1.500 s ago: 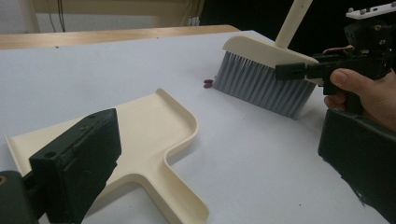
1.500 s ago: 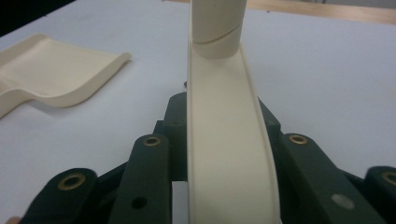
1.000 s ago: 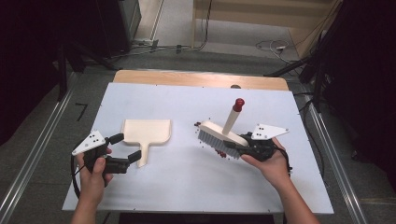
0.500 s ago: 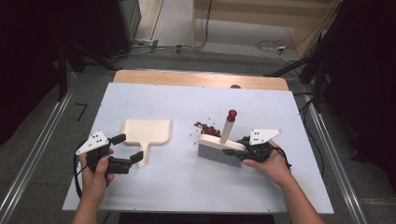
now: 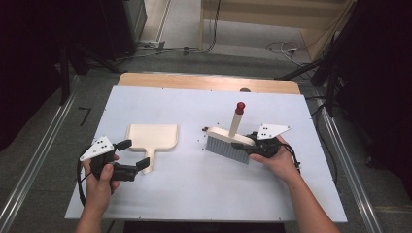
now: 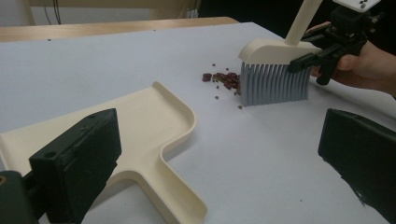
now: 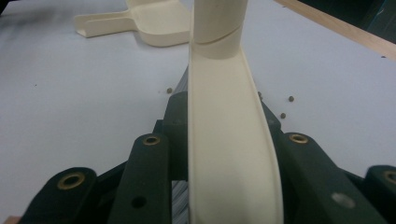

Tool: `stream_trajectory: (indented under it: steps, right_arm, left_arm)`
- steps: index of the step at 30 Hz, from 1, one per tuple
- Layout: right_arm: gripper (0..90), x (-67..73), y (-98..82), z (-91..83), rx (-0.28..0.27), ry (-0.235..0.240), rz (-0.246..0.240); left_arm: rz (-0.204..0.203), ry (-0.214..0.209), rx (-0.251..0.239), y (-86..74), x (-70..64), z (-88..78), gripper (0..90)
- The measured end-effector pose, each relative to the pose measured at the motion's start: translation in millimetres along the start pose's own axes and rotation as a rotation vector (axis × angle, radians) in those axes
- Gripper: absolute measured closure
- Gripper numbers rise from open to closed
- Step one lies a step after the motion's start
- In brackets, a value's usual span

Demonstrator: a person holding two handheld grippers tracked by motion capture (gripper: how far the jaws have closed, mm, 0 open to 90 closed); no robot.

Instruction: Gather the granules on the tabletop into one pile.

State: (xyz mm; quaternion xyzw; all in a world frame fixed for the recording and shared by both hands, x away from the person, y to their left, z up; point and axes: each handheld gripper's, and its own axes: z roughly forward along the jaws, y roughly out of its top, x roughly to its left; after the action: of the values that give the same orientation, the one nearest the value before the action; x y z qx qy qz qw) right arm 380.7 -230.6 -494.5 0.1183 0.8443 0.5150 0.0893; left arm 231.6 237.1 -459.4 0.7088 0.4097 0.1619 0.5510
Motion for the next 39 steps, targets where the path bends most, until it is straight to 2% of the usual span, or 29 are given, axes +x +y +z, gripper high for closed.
stream_trajectory:
  steps: [5, 10, 15, 19, 22, 25, 28, 29, 32, 34, 36, 37, 39]
  right_arm:
    - [65.6, -6.6, -0.5, 2.5, 0.003, -0.024, 0.013]
    - [65.7, -8.9, 6.2, 3.3, 0.013, -0.038, 0.016]
    - [65.9, -5.6, 11.2, -4.0, 0.011, -0.03, 0.082]
    - [65.9, 4.0, 20.8, -10.5, -0.023, -0.018, 0.082]
    - [65.9, 17.8, 32.6, -8.5, -0.05, -0.022, 0.071]
    - [65.9, 34.7, 44.0, 1.8, -0.061, -0.034, 0.109]
    - [65.9, 51.9, 51.1, 17.8, -0.068, -0.074, 0.176]
    - [65.9, 59.9, 53.2, 26.5, -0.066, -0.093, 0.212]
    - [65.9, 73.2, 54.6, 48.9, -0.046, -0.127, 0.261]
    - [65.9, 76.7, 51.8, 62.1, -0.015, -0.16, 0.278]
    - [65.9, 77.1, 47.0, 70.3, 0.013, -0.215, 0.29]
    - [65.9, 75.5, 45.0, 70.6, -0.001, -0.234, 0.308]
    - [65.9, 71.7, 43.8, 68.1, 0.01, -0.291, 0.345]
  left_arm:
    - [-0.002, 0.002, 0.001, -0.2, 0.1, 0.2, 0.0]
    - [-0.002, -0.001, 0.0, -0.2, -0.1, 0.5, 0.0]
    - [-0.001, -0.002, 0.0, -0.4, 0.0, 0.1, 0.0]
    - [-0.004, 0.0, 0.0, -0.4, 0.4, 0.1, 0.0]
    - [-0.001, 0.001, 0.002, 0.0, 0.7, 0.0, 0.0]
    - [0.0, -0.001, 0.0, 0.5, 0.3, 0.0, 0.0]
    - [0.002, 0.0, 0.001, 0.4, -0.4, 0.5, 0.0]
    - [0.003, 0.0, 0.004, 0.4, -0.4, 0.5, 0.0]
    - [0.003, -0.002, 0.003, 0.0, -0.3, 0.6, 0.0]
    - [0.004, -0.003, 0.005, -0.4, -0.1, 0.5, 0.0]
    - [0.003, -0.003, 0.006, -0.6, 0.2, 0.1, 0.0]
    - [0.002, -0.003, 0.005, -0.7, 0.3, -0.1, 0.0]
    - [0.0, -0.003, 0.003, -0.8, 0.5, -0.3, 0.0]
